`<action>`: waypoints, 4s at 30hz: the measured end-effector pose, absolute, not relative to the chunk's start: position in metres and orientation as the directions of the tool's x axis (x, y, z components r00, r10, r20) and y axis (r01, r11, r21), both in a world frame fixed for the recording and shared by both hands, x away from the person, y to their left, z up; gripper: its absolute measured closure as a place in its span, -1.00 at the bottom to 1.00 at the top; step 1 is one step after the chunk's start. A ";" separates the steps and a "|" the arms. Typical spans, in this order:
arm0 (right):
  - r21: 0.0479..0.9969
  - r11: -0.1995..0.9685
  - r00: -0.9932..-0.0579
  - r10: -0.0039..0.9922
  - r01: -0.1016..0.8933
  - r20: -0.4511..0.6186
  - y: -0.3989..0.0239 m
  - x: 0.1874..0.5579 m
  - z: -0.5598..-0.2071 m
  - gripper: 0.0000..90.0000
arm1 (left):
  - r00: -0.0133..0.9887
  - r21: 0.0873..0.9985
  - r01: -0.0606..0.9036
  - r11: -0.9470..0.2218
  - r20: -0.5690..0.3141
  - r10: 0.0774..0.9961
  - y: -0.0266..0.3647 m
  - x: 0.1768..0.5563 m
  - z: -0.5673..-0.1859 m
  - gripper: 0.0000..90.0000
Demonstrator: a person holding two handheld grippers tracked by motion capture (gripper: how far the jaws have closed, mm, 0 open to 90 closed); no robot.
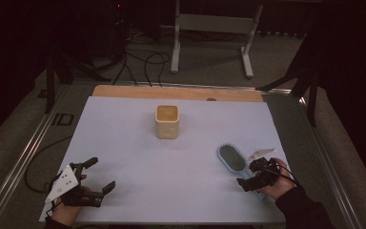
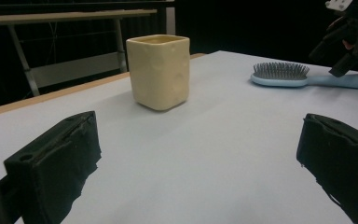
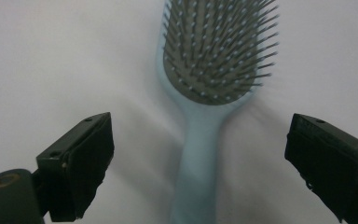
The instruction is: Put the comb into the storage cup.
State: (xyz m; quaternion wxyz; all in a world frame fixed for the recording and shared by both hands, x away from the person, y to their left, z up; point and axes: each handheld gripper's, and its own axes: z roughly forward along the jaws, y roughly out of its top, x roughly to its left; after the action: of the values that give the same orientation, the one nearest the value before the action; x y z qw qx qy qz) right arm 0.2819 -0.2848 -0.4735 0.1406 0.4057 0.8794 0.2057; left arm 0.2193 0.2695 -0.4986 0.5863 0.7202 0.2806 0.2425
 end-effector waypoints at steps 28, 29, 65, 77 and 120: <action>0.269 0.555 -0.582 0.813 0.787 0.027 -0.277 0.311 -0.488 -0.04 | 0.728 0.981 0.118 -0.152 0.018 0.686 0.270 0.219 -0.498 -1.00; 0.264 0.554 -0.580 0.815 0.789 0.023 -0.276 0.312 -0.488 -0.05 | 0.728 0.982 0.118 -0.151 0.018 0.685 0.270 0.219 -0.498 -1.00; 0.363 0.552 -0.589 0.808 0.751 -0.010 -0.265 0.319 -0.472 0.58 | 0.727 0.982 0.117 -0.149 0.017 0.687 0.270 0.219 -0.498 -1.00; 0.505 0.484 -0.574 0.818 0.714 0.028 -0.258 0.322 -0.457 0.58 | 0.728 0.981 0.118 -0.152 0.019 0.686 0.270 0.220 -0.499 -1.00; 0.811 0.340 -0.665 0.742 0.476 0.080 -0.203 0.349 -0.382 0.58 | 0.726 0.981 0.121 -0.149 0.015 0.688 0.270 0.220 -0.499 -1.00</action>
State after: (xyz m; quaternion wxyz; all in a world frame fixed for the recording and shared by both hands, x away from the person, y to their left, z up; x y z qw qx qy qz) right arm 0.3486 -0.2026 -0.3821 0.1541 0.3791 0.8037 0.4319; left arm 0.2195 0.2698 -0.4986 0.5886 0.7186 0.2813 0.2408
